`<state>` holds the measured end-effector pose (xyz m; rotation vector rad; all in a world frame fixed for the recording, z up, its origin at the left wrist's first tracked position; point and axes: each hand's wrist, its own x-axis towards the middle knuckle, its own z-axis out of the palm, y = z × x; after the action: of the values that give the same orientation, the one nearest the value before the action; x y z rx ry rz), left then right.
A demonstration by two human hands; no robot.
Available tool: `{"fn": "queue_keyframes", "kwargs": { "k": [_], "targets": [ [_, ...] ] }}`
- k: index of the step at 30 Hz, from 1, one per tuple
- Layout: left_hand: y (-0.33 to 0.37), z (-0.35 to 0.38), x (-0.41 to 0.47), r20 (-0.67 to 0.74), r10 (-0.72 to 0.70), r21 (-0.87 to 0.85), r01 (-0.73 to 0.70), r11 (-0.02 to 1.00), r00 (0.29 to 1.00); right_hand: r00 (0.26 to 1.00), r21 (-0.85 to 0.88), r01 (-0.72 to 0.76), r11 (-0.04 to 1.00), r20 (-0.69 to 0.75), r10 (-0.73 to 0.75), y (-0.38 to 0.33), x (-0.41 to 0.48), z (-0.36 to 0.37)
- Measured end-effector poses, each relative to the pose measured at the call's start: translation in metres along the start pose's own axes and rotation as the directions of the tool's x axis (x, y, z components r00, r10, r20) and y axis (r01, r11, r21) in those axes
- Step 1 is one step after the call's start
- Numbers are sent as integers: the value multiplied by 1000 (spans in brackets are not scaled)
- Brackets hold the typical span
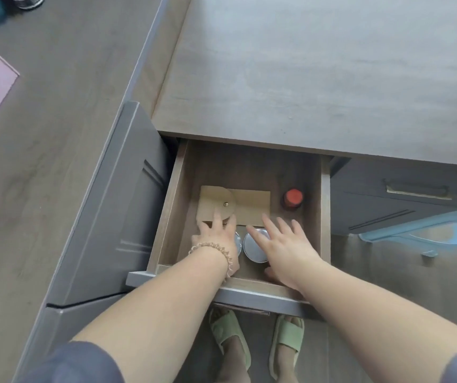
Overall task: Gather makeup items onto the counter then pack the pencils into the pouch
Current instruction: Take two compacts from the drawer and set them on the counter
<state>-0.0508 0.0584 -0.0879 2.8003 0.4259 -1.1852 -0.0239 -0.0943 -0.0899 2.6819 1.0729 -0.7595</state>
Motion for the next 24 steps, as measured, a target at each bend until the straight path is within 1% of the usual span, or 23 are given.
{"fn": "queue_keyframes", "kwargs": {
  "k": [2,4,6,9,12,14,16,18,21,24],
  "targets": [
    [4,8,13,112,-47,-16,49,999,993,998,-28,-26,999,62,28,-6,11,7],
    [3,11,20,132,-53,-34,58,998,990,997,-38,-35,999,62,37,-11,20,10],
    [3,12,21,93,-34,-29,37,999,995,999,-22,-22,1000,40,23,-15,26,13],
    [7,8,19,33,25,47,-26,999,999,999,12,-27,1000,-21,27,-17,28,12],
    [5,1,10,-64,84,33,-82,996,994,995,23,-49,999,-88,50,-15,21,2],
    [-2,-6,0,-149,91,-5,-93,996,985,981,53,-79,995,-171,87,-13,16,-6],
    [-4,-19,-9,-235,89,-55,-104,993,968,952,102,-113,988,-273,137,-6,8,-16],
    [0,-37,-20,-331,86,-108,-129,986,940,901,156,-134,979,-392,186,6,-4,-30],
    [19,-66,-42,-493,118,-159,-223,962,862,792,228,-172,958,-547,272,35,-34,-59],
    [47,-88,-56,-594,138,-197,-310,930,792,709,286,-187,940,-622,331,67,-61,-78]
  ]
}}
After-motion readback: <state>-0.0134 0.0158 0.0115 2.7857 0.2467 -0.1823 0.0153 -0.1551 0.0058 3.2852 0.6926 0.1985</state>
